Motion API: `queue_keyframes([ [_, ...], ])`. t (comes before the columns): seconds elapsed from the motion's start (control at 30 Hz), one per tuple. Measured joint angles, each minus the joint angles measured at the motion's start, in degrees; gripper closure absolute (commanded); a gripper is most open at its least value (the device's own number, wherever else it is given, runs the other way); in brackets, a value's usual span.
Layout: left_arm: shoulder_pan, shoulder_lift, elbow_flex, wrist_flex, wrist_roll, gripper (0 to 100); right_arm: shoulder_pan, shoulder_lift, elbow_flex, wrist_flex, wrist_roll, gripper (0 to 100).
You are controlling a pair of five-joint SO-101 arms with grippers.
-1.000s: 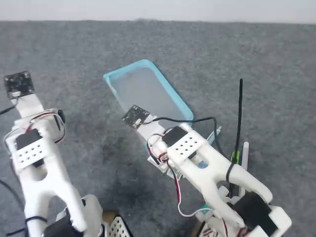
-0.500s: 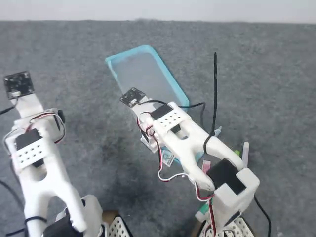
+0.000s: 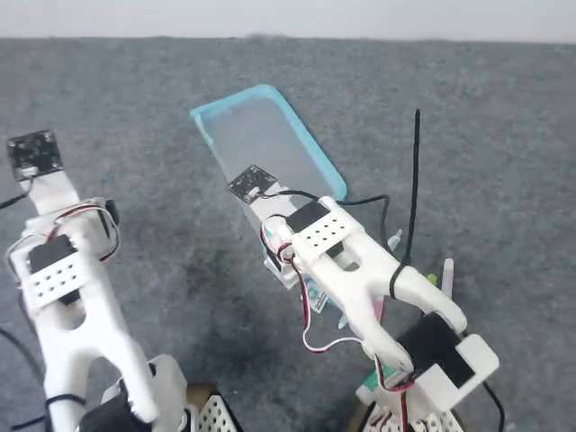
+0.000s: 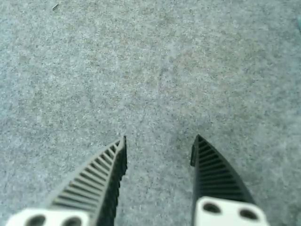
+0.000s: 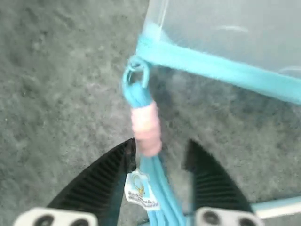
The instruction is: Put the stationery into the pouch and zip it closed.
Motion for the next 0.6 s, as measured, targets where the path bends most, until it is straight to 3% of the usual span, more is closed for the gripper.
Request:
queue_keyframes([
  [0.47, 0.0, 0.0, 0.0, 0.0, 0.0, 79, -1.93, 1.23, 1.05, -7.12, 1.93, 74.3],
  [0.6, 0.0, 0.0, 0.0, 0.0, 0.0, 79, -1.85, 4.75, 1.05, -7.65, 1.93, 89.9],
])
